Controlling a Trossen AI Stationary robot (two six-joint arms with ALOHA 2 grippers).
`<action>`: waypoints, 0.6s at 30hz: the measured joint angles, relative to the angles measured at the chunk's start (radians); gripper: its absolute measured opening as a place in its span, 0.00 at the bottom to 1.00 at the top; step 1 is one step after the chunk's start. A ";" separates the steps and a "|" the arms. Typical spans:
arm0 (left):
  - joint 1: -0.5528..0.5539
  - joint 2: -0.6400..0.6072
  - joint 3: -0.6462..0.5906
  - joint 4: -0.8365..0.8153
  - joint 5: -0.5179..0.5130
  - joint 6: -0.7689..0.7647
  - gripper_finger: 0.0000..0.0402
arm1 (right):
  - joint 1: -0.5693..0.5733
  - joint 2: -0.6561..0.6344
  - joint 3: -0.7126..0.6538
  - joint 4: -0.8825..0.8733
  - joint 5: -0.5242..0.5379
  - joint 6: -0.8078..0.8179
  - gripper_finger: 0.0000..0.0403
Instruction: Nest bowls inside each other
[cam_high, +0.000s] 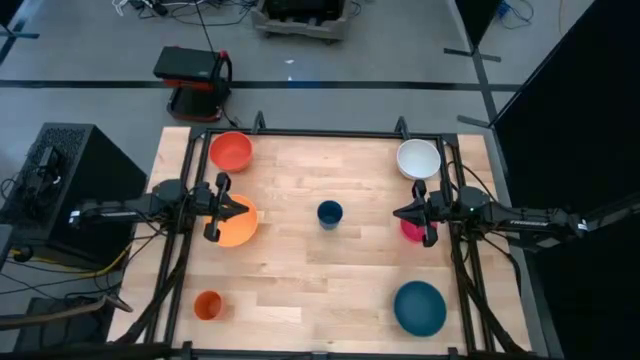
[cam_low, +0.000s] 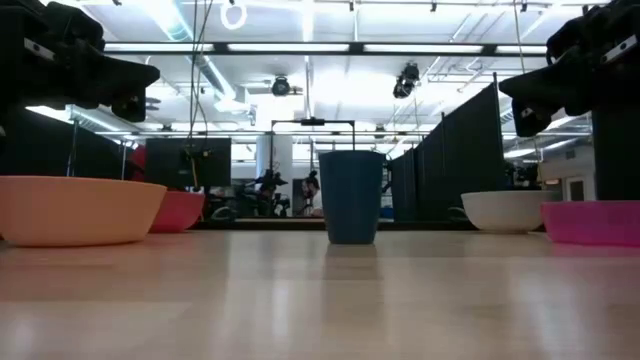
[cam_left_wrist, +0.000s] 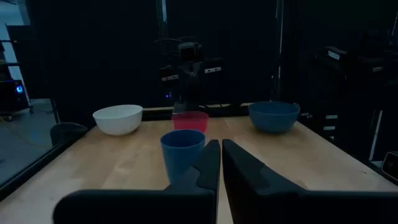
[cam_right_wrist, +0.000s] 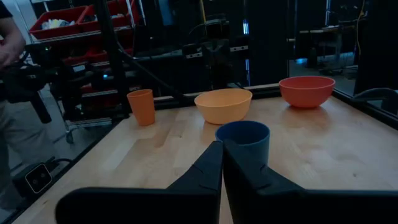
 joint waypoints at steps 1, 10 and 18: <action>0.000 0.000 0.000 0.000 0.000 0.001 0.01 | 0.000 0.000 0.000 0.000 0.000 0.000 0.00; 0.000 0.000 0.000 0.002 0.000 0.007 0.01 | 0.000 0.000 0.000 0.000 0.000 0.000 0.00; 0.002 0.000 0.000 0.088 -0.013 0.184 0.01 | 0.000 0.000 0.000 0.000 0.000 0.000 0.00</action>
